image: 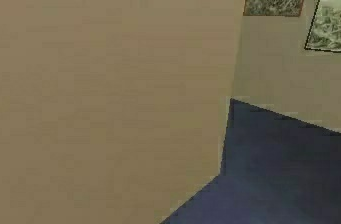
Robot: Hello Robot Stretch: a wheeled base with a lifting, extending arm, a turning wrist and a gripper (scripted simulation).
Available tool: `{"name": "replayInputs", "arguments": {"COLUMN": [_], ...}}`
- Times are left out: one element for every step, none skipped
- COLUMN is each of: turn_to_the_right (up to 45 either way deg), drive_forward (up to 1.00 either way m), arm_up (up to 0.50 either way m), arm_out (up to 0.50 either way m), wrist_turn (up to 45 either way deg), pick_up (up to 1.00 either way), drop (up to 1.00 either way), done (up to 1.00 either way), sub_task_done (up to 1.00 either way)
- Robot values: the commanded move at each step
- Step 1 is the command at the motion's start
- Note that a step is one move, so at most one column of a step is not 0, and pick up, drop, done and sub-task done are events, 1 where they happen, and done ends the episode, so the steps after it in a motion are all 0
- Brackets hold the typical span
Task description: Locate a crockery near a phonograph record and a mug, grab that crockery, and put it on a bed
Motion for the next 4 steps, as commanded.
{"name": "replayInputs", "arguments": {"turn_to_the_right": [45.0, 0.0, 42.0, 3.0], "drive_forward": [0.0, 0.75, 0.0, 0.0], "arm_up": [0.0, 0.0, 0.0, 0.0], "arm_out": [0.0, 0.0, 0.0, 0.0], "wrist_turn": [0.0, 0.0, 0.0, 0.0], "pick_up": [0.0, 0.0, 0.0, 0.0], "drop": [0.0, 0.0, 0.0, 0.0], "done": [0.0, 0.0, 0.0, 0.0], "sub_task_done": [0.0, 0.0, 0.0, 0.0]}}
